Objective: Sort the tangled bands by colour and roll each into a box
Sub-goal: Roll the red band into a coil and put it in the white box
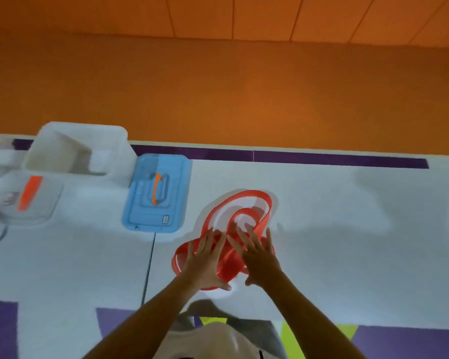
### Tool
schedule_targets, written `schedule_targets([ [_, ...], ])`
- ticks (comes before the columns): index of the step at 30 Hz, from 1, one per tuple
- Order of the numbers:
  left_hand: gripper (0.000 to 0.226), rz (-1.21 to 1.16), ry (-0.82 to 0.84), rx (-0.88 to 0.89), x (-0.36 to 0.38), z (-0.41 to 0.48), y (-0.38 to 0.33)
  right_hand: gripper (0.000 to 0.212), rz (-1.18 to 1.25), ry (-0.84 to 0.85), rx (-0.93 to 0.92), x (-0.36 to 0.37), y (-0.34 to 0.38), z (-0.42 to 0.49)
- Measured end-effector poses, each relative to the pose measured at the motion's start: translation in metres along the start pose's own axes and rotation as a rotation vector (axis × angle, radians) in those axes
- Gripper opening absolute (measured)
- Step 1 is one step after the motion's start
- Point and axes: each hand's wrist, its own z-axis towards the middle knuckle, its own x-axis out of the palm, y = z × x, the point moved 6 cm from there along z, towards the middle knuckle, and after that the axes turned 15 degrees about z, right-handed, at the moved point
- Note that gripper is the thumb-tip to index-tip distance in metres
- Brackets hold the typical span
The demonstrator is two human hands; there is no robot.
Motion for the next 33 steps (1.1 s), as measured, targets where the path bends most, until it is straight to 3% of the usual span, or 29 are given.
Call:
schedule_targets([
  [2, 0.149, -0.005, 0.015, -0.054, 0.005, -0.002, -0.004, 0.116, -0.024, -0.103, -0.036, -0.004, -0.002, 0.000],
  [4, 0.149, 0.001, -0.001, -0.096, 0.006, -0.005, -0.008, 0.105, -0.063, -0.093, -0.077, -0.002, -0.005, 0.005],
  [11, 0.128, -0.024, -0.046, -0.154, 0.000, -0.011, -0.016, 0.099, -0.069, 0.023, -0.193, 0.003, -0.019, 0.014],
  [14, 0.118, -0.039, -0.070, -0.154, -0.002, -0.016, -0.020, 0.089, -0.053, 0.036, -0.160, 0.005, -0.027, 0.009],
  [17, 0.110, -0.031, -0.081, -0.143, -0.003, -0.017, -0.019, 0.092, 0.003, 0.077, -0.093, 0.017, -0.039, 0.001],
  [22, 0.098, -0.004, -0.154, -0.089, -0.004, -0.023, -0.011, 0.087, -0.031, -0.002, -0.023, 0.012, -0.033, -0.016],
  [26, 0.110, 0.042, -0.276, -0.133, -0.008, -0.035, 0.007, 0.075, -0.064, -0.069, -0.030, 0.006, -0.030, -0.013],
  [30, 0.134, -0.085, -0.051, -0.287, 0.003, -0.030, 0.035, 0.070, -0.092, 0.003, 0.054, 0.008, -0.035, -0.009],
  [33, 0.130, -0.099, 0.066, -0.267, 0.007, -0.024, 0.041, 0.063, -0.125, 0.060, 0.098, 0.008, -0.034, -0.003],
])
